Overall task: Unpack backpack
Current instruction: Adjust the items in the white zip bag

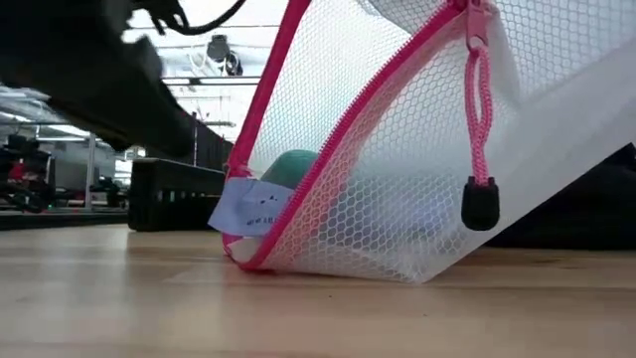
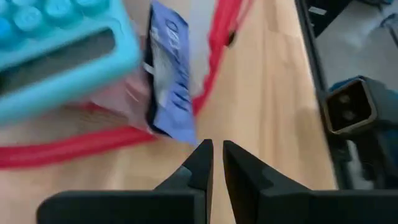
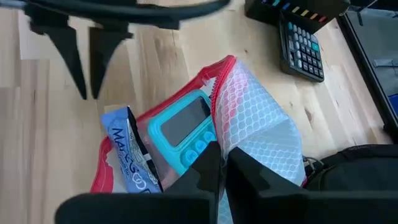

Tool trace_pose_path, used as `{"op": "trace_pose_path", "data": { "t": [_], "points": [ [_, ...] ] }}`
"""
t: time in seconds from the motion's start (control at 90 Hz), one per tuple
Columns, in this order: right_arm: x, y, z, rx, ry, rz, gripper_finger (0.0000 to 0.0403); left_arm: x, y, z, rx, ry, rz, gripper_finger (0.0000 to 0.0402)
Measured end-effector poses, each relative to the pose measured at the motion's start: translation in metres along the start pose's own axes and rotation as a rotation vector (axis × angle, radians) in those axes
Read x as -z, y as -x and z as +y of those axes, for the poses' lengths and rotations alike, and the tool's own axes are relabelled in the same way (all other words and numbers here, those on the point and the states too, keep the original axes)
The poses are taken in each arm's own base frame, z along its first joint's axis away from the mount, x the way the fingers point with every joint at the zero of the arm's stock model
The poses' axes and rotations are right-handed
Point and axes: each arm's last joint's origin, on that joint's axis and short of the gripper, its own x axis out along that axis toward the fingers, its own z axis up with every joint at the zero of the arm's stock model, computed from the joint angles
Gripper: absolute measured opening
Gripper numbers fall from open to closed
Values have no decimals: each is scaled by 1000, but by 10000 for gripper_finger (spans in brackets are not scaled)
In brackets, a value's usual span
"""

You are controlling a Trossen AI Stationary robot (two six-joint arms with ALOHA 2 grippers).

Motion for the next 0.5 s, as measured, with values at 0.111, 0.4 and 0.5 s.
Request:
{"op": "trace_pose_path", "data": {
  "t": [0.111,0.4,0.5],
  "points": [
    [0,0,0,-1,0,-1,0,4,-7,3,-42,38,-15,24],
    [-1,0,0,-4,-4,-5,0,10,-39,12,-69,57,-31,24],
    [-1,0,1,-6,-2,-8,0,5,-48,13,-81,44,-39,24]
  ]
}}
